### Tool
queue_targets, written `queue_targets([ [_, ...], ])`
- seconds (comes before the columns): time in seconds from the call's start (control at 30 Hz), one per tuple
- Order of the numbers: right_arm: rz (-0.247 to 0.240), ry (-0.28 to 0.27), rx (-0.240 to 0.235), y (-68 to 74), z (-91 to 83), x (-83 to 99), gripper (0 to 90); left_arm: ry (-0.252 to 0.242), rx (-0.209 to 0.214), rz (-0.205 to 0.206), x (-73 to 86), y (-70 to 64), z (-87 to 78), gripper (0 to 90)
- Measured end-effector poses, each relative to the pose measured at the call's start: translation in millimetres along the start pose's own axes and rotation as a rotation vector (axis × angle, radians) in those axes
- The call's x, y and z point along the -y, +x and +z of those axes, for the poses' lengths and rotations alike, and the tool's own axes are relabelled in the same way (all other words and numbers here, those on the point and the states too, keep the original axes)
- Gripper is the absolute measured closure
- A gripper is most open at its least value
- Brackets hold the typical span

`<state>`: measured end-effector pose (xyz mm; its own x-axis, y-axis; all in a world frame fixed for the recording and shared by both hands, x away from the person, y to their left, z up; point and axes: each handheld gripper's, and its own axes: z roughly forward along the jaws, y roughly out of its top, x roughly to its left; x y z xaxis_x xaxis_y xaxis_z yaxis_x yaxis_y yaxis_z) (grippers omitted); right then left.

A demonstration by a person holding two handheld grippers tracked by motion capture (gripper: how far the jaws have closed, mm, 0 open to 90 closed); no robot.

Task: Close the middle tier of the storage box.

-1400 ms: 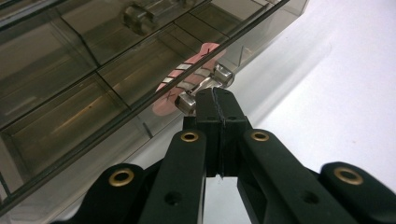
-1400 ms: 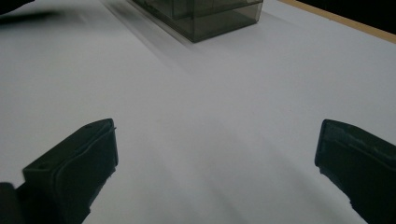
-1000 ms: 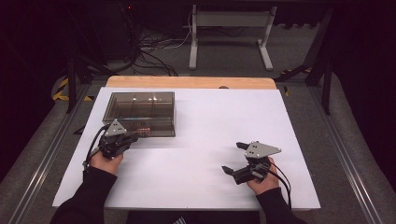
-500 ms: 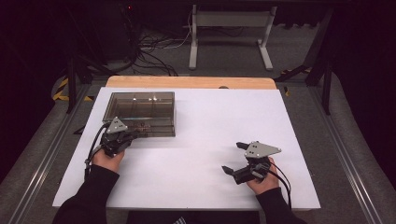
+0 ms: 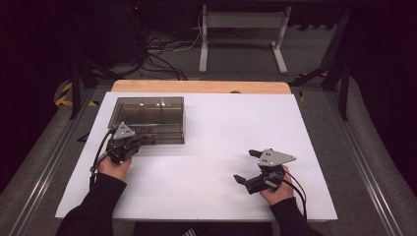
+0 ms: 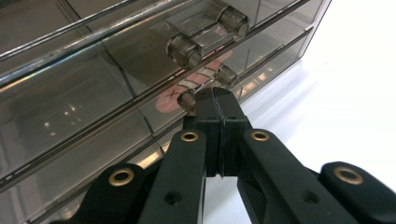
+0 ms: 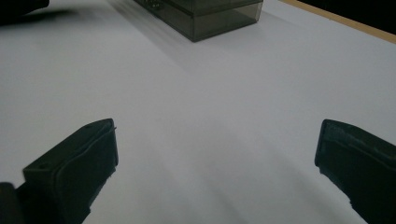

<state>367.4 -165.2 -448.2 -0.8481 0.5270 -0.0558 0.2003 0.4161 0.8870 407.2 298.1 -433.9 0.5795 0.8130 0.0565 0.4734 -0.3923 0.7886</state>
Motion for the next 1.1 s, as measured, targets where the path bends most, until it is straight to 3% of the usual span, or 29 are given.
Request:
queue_targets([
  [0.23, 0.000, 0.002, -0.005, -0.6, 0.7, -0.1, 0.0, -0.030, 0.008, 0.006, -1.9, -4.5, -7.7, 86.8],
  [0.33, 0.001, 0.000, -0.007, -0.6, 0.5, -0.1, 0.0, -0.048, 0.042, 0.004, -2.7, -6.4, -11.7, 81.0],
  [0.53, 0.003, -0.003, -0.013, -1.0, 0.8, 0.0, 0.0, -0.118, 0.136, -0.007, -2.2, -14.6, -20.8, 57.0],
  [0.7, 0.002, -0.003, -0.014, -0.8, 0.9, -0.1, 0.0, -0.159, 0.189, -0.003, -3.0, -22.8, -26.3, 40.4],
  [0.93, 0.004, -0.004, -0.015, -0.8, 0.7, -0.1, 0.0, -0.204, 0.277, -0.001, -3.0, -32.9, -30.7, 23.2],
  [1.1, 0.003, -0.004, -0.014, -0.7, 0.5, 0.0, 0.0, -0.223, 0.275, 0.023, -2.8, -41.8, -31.3, 6.1],
])
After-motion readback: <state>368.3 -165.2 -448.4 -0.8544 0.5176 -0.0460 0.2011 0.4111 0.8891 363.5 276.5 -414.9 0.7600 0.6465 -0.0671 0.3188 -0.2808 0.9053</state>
